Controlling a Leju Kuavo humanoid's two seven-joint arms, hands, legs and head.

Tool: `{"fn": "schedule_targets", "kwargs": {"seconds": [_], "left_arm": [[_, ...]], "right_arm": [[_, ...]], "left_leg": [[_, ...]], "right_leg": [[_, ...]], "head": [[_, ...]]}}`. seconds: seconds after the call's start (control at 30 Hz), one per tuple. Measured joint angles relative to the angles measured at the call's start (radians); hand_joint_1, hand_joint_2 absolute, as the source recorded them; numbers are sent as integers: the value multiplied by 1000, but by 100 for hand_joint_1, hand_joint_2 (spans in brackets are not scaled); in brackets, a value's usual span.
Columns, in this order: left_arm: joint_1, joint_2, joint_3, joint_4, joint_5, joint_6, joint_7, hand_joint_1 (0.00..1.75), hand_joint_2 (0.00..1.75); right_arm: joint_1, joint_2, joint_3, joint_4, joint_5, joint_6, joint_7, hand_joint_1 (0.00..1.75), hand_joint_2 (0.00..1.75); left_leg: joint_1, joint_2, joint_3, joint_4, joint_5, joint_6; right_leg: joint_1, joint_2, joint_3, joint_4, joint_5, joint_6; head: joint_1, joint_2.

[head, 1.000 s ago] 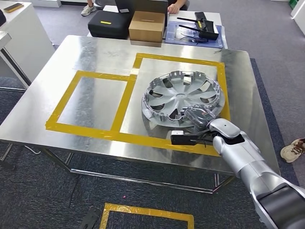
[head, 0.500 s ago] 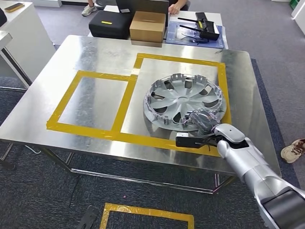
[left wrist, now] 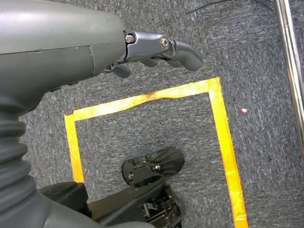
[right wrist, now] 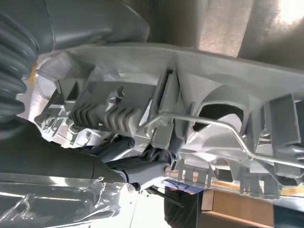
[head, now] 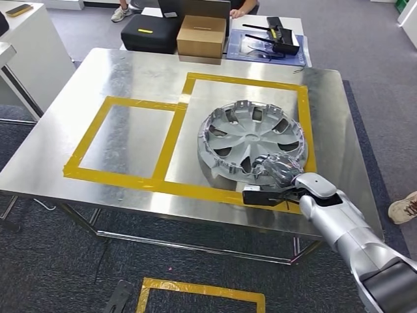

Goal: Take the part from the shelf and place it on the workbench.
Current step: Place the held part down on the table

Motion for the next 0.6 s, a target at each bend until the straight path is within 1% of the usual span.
{"fn": "schedule_targets", "kwargs": {"seconds": [0.2, 0.4, 0.5, 0.6], "left_arm": [[-3, 0, 7, 0, -3, 9, 2, 0, 0], [-3, 0, 18, 0, -6, 10, 0, 0, 0], [-3, 0, 23, 0, -6, 10, -4, 0, 0], [-3, 0, 27, 0, -8, 9, -8, 0, 0]], "right_arm": [[-3, -2, 14, -2, -5, 0, 9, 0, 175], [1, -5, 24, -47, -57, 27, 13, 0, 175], [22, -6, 23, -119, -117, 50, 14, 0, 175], [57, -9, 22, -234, -189, 96, 33, 0, 175]], "left_leg": [[0, 0, 0, 0, 0, 0], [0, 0, 0, 0, 0, 0], [0, 0, 0, 0, 0, 0], [0, 0, 0, 0, 0, 0]], "right_leg": [[0, 0, 0, 0, 0, 0], [0, 0, 0, 0, 0, 0], [0, 0, 0, 0, 0, 0], [0, 0, 0, 0, 0, 0]], "head": [[0, 0], [0, 0], [0, 0], [0, 0]]}}
